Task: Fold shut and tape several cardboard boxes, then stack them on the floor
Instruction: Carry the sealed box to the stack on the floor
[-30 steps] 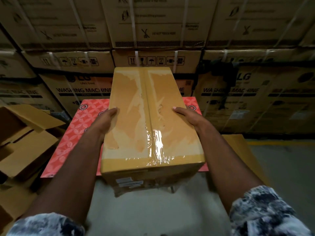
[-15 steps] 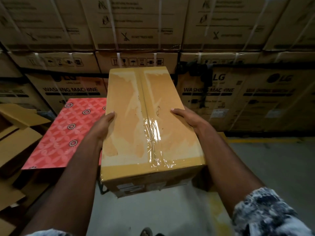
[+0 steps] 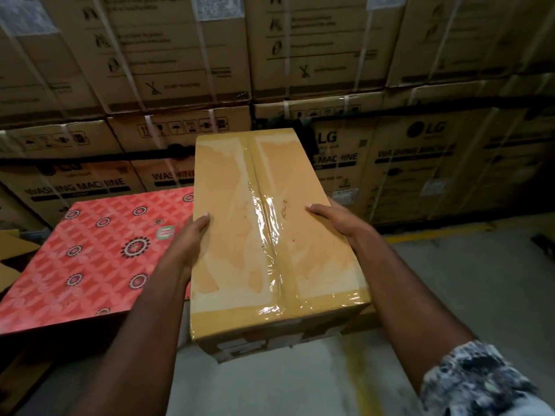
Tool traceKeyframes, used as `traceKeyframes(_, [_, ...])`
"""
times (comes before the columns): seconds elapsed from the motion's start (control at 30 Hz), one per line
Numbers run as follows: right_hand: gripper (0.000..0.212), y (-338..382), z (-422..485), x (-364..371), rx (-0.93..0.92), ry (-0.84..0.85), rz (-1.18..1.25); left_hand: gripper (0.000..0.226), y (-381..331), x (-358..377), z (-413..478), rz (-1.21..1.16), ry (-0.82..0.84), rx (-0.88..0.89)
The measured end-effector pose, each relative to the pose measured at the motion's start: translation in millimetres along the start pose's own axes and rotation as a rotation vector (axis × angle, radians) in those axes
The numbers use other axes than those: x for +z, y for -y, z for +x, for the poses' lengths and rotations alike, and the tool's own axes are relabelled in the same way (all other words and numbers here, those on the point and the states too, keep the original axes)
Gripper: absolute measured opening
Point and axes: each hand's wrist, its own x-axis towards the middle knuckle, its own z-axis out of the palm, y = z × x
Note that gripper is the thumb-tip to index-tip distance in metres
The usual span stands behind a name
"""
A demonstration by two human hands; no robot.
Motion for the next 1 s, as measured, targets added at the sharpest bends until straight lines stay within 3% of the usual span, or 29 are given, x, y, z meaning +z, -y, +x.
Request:
traceKeyframes(0.33, [0.044,-32,-17,-242,0.013,-0.082,-0.003,0.039,56,243,-6,0.055,0.045,-0.047])
traceKeyframes(0.47, [0.069,-47,-19,-321,0.007,-0.092,0.024,0.036,78,325,-10,0.042,0.069,-0.041])
traceKeyframes(0.53, [0.071,-55,-15,-356,0.005,-0.089,0.013,0.04,88,354,-8,0.047,0.09,-0.072])
traceKeyframes(0.77, [0.046,-84,12,-450,0.05,-0.121,0.027,0.042,114,450,11,0.049,0.113,-0.157])
traceKeyframes(1.0, [0.045,-111,78,-529,0.105,-0.137,0.007,0.042,160,531,76,0.059,0.116,-0.218])
